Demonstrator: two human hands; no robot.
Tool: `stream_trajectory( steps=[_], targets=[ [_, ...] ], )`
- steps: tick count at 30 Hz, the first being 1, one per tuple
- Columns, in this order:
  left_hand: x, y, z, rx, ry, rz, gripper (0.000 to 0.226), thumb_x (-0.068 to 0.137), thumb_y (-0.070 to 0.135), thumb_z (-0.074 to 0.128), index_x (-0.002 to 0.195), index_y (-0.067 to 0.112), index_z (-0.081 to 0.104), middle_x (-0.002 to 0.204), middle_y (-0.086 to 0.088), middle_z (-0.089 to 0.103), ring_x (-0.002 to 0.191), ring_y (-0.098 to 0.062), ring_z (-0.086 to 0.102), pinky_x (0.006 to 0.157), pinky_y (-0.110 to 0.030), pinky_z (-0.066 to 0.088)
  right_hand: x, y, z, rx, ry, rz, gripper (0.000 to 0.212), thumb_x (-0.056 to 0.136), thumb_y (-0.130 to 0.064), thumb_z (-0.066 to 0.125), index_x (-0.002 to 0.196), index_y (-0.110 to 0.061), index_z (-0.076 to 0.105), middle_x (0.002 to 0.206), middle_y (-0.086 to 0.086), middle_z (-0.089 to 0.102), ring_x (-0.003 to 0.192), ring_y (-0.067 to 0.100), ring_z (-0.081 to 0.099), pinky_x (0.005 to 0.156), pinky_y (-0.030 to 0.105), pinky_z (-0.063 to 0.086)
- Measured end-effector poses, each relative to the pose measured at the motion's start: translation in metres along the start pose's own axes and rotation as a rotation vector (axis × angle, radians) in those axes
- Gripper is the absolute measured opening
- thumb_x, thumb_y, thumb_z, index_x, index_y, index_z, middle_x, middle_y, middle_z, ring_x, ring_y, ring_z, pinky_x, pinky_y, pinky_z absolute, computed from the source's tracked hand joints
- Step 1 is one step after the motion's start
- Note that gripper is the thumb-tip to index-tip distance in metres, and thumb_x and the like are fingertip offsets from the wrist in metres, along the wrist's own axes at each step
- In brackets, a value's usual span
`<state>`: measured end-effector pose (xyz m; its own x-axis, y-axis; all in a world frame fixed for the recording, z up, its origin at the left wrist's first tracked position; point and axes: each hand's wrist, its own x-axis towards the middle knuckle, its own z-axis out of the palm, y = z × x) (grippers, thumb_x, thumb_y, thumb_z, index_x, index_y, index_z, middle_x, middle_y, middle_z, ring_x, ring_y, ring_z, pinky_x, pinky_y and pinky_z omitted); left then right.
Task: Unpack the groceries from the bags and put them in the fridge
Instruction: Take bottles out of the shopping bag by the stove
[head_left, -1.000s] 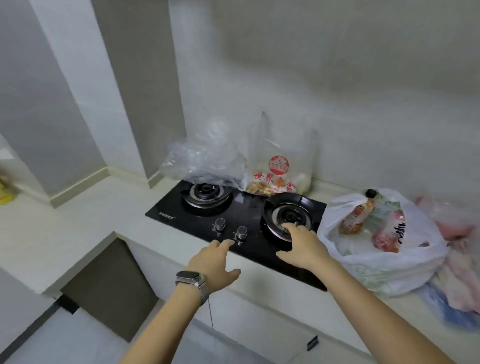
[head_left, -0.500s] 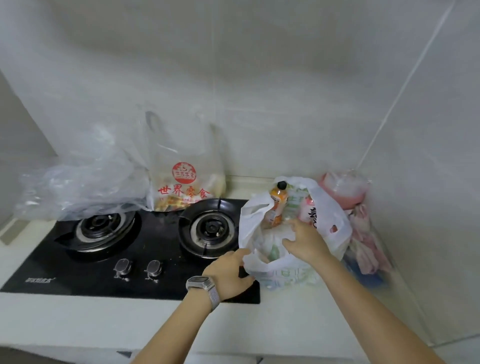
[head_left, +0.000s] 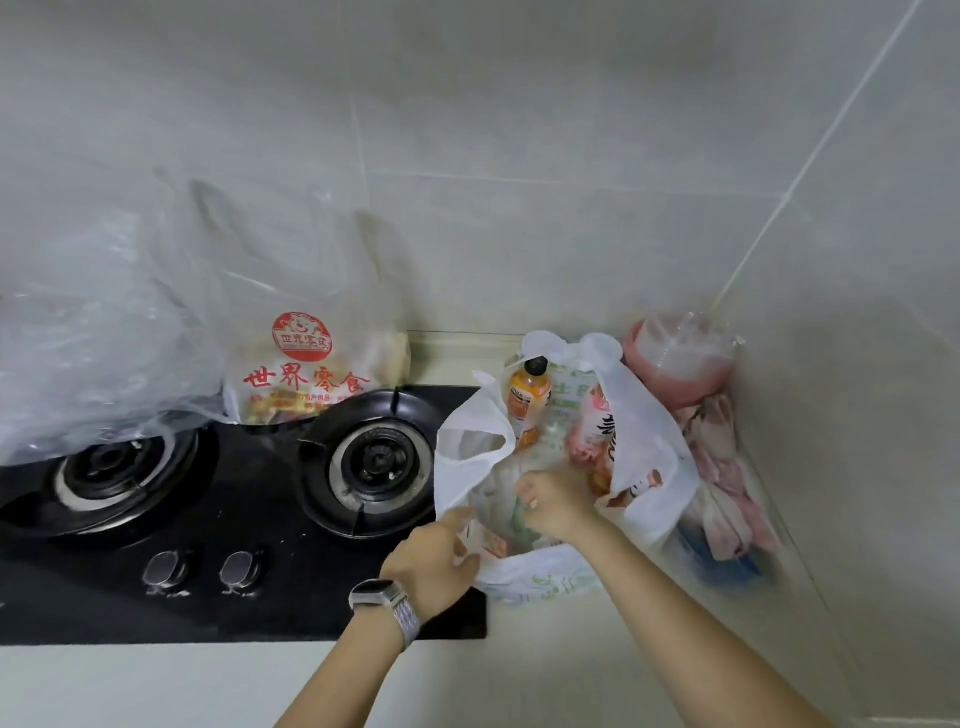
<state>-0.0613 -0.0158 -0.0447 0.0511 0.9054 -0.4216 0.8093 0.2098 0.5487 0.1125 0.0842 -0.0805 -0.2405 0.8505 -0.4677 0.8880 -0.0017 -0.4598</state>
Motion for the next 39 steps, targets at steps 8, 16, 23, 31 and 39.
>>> stream_trajectory(
  steps=[8,16,23,31,39],
  targets=[
    [0.008,0.000,-0.015,-0.123,0.000,0.060,0.057,0.087,0.025,0.055,0.139,0.038,0.037,0.095,0.019,0.065,0.089,-0.007,0.066,0.087,-0.026,0.050,0.041,-0.016,0.015,0.409,0.368,-0.019,0.029,0.075,-0.030,0.071,0.095,-0.023,0.052,0.090,-0.008,0.058,0.080,0.010,0.056,0.069,0.024,0.047],
    [0.025,0.035,-0.023,-0.380,0.017,0.088,0.067,0.091,0.017,0.054,0.141,0.043,0.017,0.102,0.008,0.062,0.065,0.001,0.054,0.068,-0.006,0.047,0.097,-0.036,-0.065,0.374,0.540,0.032,0.064,0.054,-0.034,0.078,0.114,-0.028,0.054,0.108,-0.007,0.062,0.100,0.016,0.059,0.085,0.033,0.049],
    [0.029,0.035,-0.026,-0.497,-0.024,0.079,0.070,0.090,0.015,0.060,0.145,0.033,0.020,0.117,0.000,0.059,0.095,-0.011,0.063,0.070,-0.005,0.046,0.084,-0.028,-0.053,0.304,0.513,-0.016,0.041,0.061,-0.035,0.085,0.086,-0.017,0.059,0.087,-0.005,0.064,0.084,0.016,0.063,0.064,0.025,0.045],
    [0.031,0.046,-0.012,-0.513,0.029,0.069,0.067,0.079,0.016,0.067,0.134,0.036,0.034,0.111,0.001,0.058,0.081,-0.013,0.066,0.078,-0.031,0.057,0.029,-0.009,-0.039,0.192,0.660,-0.075,0.039,0.075,-0.049,0.073,0.076,-0.022,0.044,0.079,-0.005,0.056,0.074,0.015,0.054,0.060,0.023,0.037],
    [0.023,0.073,-0.018,-0.504,0.150,0.292,0.051,0.078,0.009,0.072,0.111,0.037,0.044,0.098,0.026,0.051,0.085,0.000,0.059,0.072,-0.012,0.048,-0.060,-0.023,-0.064,0.468,0.820,0.010,0.038,0.072,-0.039,0.077,0.070,-0.012,0.050,0.058,-0.003,0.050,0.056,0.006,0.046,0.056,0.019,0.039]
  ],
)
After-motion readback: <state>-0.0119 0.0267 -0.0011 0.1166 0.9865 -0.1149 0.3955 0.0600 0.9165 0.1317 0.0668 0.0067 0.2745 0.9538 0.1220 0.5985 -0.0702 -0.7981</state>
